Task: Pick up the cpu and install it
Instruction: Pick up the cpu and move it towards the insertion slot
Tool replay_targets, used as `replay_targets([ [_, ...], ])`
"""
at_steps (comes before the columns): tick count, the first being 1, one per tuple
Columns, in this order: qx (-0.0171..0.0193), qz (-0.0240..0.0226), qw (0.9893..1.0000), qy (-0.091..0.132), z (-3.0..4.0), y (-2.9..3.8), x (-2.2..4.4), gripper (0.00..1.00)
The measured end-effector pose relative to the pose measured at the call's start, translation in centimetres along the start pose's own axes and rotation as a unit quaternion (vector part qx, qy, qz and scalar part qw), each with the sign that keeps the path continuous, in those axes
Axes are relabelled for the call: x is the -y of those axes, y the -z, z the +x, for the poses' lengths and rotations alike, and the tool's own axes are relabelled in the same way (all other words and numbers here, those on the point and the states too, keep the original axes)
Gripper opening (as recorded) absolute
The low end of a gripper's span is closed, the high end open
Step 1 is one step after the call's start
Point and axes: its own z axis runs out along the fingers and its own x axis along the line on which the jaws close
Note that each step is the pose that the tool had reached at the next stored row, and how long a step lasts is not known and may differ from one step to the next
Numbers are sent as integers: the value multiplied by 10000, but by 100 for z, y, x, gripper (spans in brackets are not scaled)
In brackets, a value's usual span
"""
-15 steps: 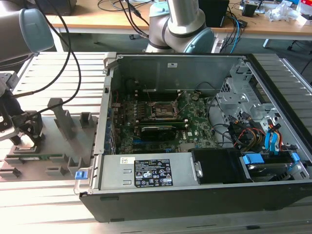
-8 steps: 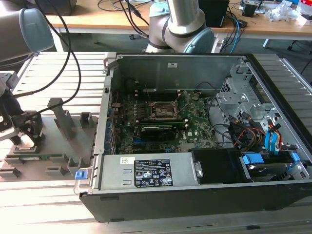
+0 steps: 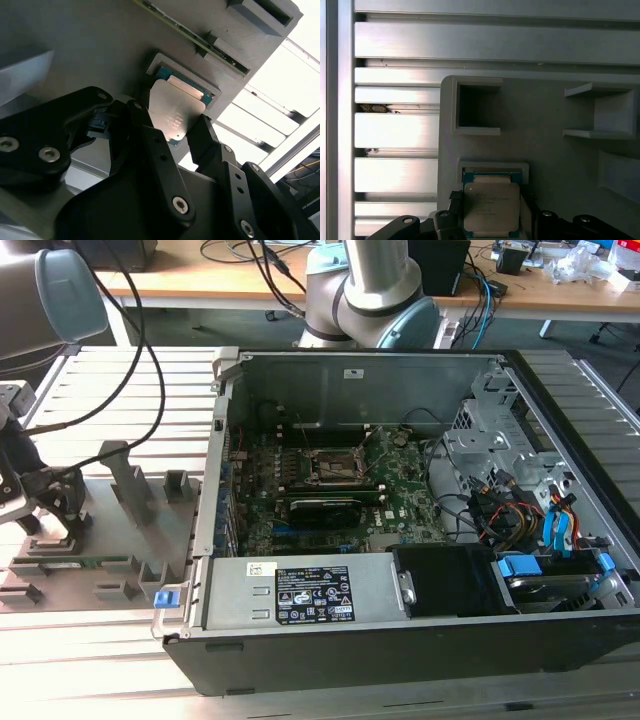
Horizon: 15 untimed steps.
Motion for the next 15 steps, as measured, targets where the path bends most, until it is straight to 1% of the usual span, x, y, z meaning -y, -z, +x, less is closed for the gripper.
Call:
replay_targets([
  [5,0,0,10000,0,-1,21,0,54],
  [7,0,0,10000,0,-1,42,1,54],
  [15,0,0,10000,0,-4,179,4,54],
])
